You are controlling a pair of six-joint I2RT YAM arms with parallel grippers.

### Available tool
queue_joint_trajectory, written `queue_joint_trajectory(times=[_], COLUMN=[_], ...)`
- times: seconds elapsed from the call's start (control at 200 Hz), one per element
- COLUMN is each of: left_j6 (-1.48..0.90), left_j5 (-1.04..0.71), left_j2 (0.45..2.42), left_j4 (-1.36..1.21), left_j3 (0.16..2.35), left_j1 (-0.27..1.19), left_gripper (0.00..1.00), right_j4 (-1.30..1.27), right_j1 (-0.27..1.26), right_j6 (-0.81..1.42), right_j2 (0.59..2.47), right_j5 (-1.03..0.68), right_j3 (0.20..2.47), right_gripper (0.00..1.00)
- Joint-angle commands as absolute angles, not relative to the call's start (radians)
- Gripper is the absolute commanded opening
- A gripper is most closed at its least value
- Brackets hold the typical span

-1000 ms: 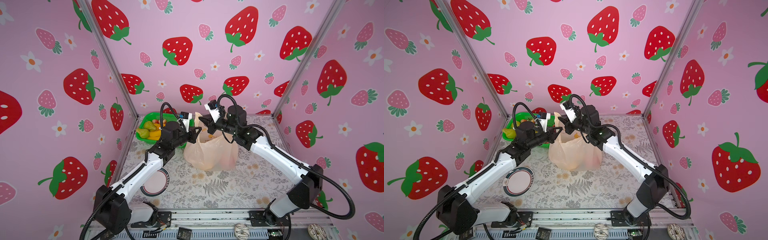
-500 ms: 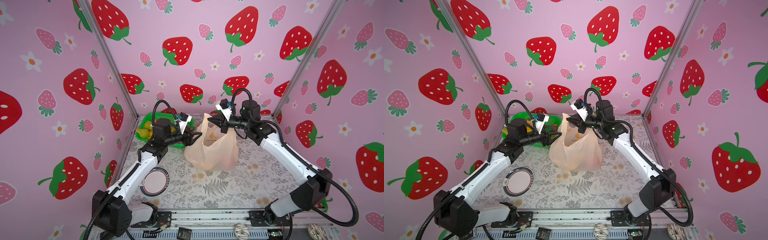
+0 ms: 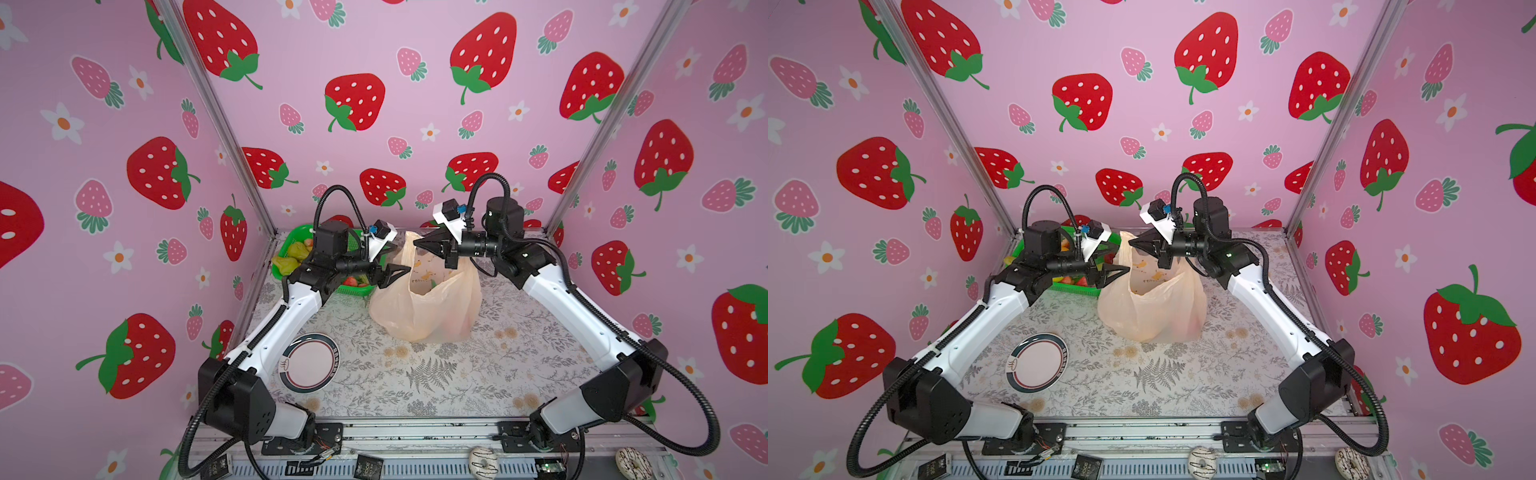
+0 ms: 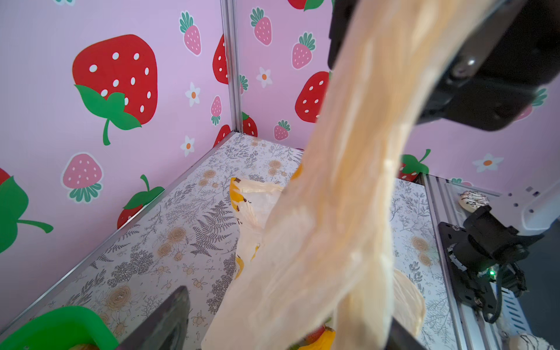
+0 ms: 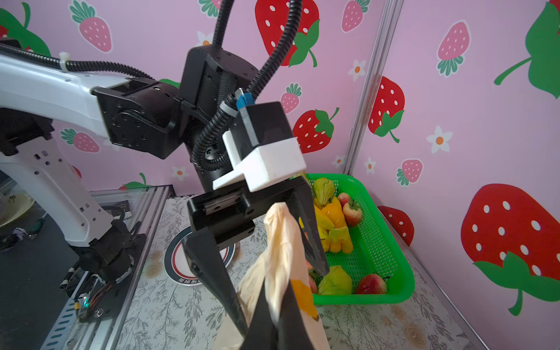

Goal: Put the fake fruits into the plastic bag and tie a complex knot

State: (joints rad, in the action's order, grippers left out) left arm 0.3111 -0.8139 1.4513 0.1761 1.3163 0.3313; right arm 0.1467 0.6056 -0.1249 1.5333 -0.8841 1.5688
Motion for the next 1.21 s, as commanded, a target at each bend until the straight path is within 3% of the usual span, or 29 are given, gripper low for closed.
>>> queue_joint_trajectory(times=[0.0,0.175,0.405,0.52,0.68,0.715,0.865,1.03,1.201], left_j6=[0.365,0.334,0.250,0.247,0.213,0.203,0.162,0.112,0.067], left_j5=[-0.919,-1.015,-1.100,-1.097,-1.067,-1.057,-1.003,-0.945,-0.905], left_j2=[1.487,1.531,1.554,1.552,1.536,1.530,1.504,1.484,1.479], left_j4=[0.199,0.138,0.025,0.033,0.021,0.016,-0.021,-0.061,-0.086], left_j3=[1.391,1.397,1.368,1.365,1.337,1.327,1.269,1.232,1.220], left_j1=[0.327,0.325,0.325,0.326,0.325,0.325,0.330,0.330,0.329], left_gripper=[0.84,0.73,0.43,0.20,0.07,0.00,0.00,0.00,0.00], right_j4=[0.143,0.143,0.143,0.143,0.121,0.119,0.143,0.164,0.154], right_j1=[0.599,0.598,0.593,0.588,0.584,0.584,0.596,0.658,0.688], right_j6=[-0.152,-0.149,-0.143,-0.133,-0.080,-0.064,-0.046,-0.103,-0.105], right_j2=[1.538,1.548,1.555,1.553,1.549,1.546,1.517,1.424,1.331], right_j5=[-0.944,-0.945,-0.937,-0.926,-0.844,-0.812,-0.663,-0.524,-0.538], right_j3=[1.600,1.600,1.591,1.583,1.575,1.575,1.567,1.515,1.472], right_gripper=[0.00,0.00,0.00,0.00,0.00,0.07,0.36,0.49,0.63])
